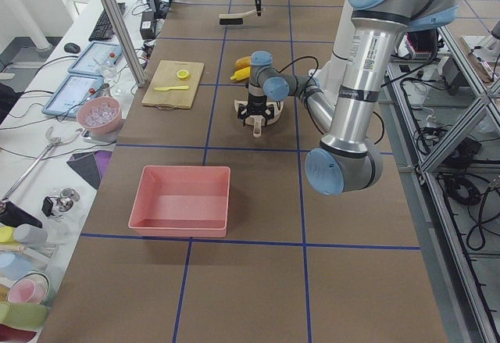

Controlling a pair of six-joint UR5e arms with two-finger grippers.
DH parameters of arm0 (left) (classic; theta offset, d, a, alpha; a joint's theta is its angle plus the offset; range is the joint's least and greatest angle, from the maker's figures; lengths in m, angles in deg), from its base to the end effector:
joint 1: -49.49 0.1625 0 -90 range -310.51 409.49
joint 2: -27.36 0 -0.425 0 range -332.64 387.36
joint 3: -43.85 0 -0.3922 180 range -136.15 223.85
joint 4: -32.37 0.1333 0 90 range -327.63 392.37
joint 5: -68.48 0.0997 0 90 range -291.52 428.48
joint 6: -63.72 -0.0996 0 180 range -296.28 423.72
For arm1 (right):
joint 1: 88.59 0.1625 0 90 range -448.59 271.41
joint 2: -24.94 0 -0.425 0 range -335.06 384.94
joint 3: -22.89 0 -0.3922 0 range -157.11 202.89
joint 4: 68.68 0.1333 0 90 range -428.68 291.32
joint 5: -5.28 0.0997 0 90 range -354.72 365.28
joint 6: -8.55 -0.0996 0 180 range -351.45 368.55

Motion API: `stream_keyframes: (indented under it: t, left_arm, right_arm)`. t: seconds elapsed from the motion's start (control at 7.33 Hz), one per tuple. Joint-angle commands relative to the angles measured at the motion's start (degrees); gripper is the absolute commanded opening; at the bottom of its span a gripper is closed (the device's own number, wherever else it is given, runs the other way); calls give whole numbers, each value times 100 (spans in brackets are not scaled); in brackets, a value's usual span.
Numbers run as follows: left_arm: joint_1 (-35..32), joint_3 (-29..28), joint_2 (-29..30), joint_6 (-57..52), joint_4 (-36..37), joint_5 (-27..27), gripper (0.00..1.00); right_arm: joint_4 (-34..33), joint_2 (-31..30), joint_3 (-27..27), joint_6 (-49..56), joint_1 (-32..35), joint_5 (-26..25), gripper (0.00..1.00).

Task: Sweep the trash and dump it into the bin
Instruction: 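Grasp the dustpan handle with the left gripper while the right gripper lifts the brush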

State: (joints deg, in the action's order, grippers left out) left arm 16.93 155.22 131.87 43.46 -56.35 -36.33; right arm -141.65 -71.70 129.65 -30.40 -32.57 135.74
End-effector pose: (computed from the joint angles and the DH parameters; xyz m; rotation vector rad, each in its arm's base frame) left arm 0.4148 -0.3928 0.3667 0.5325 0.4668 1.3823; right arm -0.2003 -0.4200 0.5377 -0.0466 -0.8260 -0.0855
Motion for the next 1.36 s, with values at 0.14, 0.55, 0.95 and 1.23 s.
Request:
stream_keyframes:
  t: [0.14,0.55,0.95,1.23]
  left_arm:
    - [4,-45,-412,-4,-565,-13,99]
    - [4,43,-528,-4,-857,-40,99]
    - [22,26,-475,-13,-805,-163,98]
    - [22,34,-484,-13,-787,-172,88]
  right_arm:
    - [-7,154,56,-78,49,84,0]
    - [-77,75,206,1,461,706,0]
    - [-60,101,258,-8,689,849,0]
    - [-7,380,355,27,673,1094,0]
